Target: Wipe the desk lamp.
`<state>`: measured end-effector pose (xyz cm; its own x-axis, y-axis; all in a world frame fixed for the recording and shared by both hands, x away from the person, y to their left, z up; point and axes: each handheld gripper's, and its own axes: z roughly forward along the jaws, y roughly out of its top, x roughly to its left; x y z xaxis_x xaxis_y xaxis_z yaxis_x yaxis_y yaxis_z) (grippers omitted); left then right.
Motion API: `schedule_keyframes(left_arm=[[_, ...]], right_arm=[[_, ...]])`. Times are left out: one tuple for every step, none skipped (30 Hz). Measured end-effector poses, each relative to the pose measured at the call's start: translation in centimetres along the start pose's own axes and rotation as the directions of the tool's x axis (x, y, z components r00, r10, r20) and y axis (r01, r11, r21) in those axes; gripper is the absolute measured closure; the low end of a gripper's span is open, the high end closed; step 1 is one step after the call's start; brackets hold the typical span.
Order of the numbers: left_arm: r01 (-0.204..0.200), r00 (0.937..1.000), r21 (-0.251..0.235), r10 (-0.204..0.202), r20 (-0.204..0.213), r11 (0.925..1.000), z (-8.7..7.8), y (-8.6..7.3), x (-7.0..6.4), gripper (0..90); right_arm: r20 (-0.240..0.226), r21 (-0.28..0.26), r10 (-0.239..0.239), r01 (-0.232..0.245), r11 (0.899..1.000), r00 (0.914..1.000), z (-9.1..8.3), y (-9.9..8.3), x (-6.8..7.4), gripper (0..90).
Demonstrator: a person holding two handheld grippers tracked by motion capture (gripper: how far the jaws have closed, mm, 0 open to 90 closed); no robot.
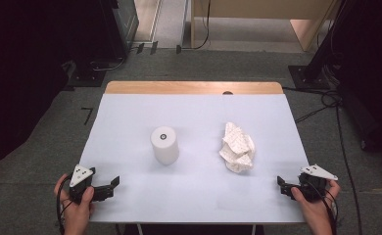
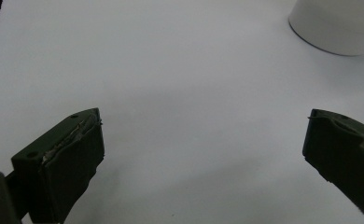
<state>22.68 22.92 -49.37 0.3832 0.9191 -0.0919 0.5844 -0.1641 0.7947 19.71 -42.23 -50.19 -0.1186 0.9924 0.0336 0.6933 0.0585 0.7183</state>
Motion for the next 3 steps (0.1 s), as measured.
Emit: schedule_keyframes(left_arm=[[0.0, 1.0, 0.002, 0.0, 0.002, 1.0, 0.04, 0.01, 0.02, 0.0], [0.0, 1.0, 0.006, 0.0, 0.005, 1.0, 0.04, 0.02, 0.1, 0.0], [0.0, 1.0, 0.006, 0.0, 0.005, 1.0, 0.04, 0.02, 0.1, 0.0]], right_arm=[[0.001, 0.003, -0.002, 0.002, 1.0, 1.0, -0.01, 0.0, 0.05, 0.0], [0.003, 0.003, -0.003, 0.003, 1.0, 1.0, 0.0, 0.0, 0.06, 0.0], [0.003, 0.003, -0.003, 0.003, 1.0, 1.0, 0.01, 0.0, 0.06, 0.0]])
